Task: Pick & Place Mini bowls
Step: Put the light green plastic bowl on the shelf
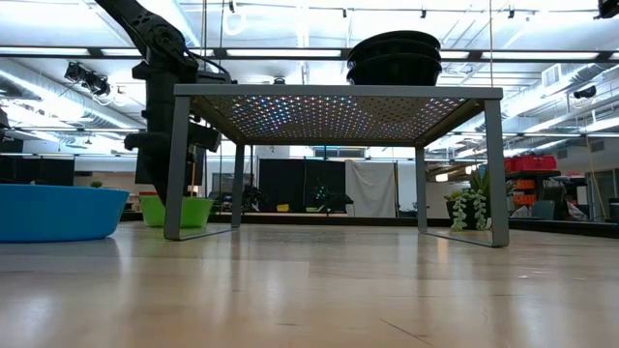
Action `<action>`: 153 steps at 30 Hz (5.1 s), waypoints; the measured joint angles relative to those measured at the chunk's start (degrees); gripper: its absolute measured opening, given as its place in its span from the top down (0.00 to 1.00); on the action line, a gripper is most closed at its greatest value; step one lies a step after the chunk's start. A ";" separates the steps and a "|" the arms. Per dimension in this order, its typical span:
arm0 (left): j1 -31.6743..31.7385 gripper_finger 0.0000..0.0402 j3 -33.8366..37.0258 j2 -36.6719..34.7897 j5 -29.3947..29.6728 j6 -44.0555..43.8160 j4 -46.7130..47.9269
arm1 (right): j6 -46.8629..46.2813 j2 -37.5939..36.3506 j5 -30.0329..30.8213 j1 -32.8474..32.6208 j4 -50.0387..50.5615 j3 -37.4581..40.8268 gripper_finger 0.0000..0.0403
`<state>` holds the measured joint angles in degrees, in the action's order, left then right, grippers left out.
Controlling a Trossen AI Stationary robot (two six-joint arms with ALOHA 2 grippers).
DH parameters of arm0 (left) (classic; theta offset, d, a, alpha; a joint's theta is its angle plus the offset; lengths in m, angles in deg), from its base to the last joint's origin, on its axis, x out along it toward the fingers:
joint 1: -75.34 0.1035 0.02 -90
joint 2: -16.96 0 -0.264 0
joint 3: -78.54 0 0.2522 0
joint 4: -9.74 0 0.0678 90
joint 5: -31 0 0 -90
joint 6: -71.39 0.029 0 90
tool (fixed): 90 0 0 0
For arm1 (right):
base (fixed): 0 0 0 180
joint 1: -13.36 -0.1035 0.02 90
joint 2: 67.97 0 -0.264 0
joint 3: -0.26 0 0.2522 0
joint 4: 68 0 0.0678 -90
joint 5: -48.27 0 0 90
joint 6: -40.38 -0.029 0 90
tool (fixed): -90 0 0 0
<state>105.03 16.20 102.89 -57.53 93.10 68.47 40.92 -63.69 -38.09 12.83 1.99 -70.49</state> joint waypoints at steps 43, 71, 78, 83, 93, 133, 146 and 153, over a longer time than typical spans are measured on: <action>-3.36 0.99 -37.93 -6.97 7.33 -0.30 28.05 | -0.01 -0.02 0.00 0.01 0.00 -0.01 0.94; -27.97 0.99 -42.94 -2.99 2.76 9.28 23.76 | 0.01 -0.02 0.00 -0.01 0.00 -0.01 0.94; -31.48 0.99 -43.04 -0.64 1.25 16.33 20.65 | -0.01 -0.02 0.00 0.01 0.02 -0.01 0.94; -32.73 0.99 -42.97 0.67 1.08 18.43 19.17 | -0.01 -0.02 0.00 0.01 0.00 -0.01 0.94; -33.46 0.99 -43.02 3.43 4.14 20.72 18.83 | 0.00 -0.02 0.00 -0.01 0.02 0.02 0.94; -31.36 0.99 -42.95 6.80 7.38 25.47 20.44 | -0.01 -0.02 0.00 0.02 0.00 -0.01 0.94; -30.70 0.99 -42.91 6.80 6.06 24.98 19.68 | -0.01 -0.02 -0.01 0.01 0.00 -0.01 0.94; -29.70 0.99 -42.88 6.80 5.74 24.01 19.52 | -0.01 -0.02 0.00 0.00 0.00 -0.01 0.94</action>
<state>75.33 -26.68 109.69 -51.80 117.11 87.99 40.92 -63.72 -38.09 12.84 1.99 -70.49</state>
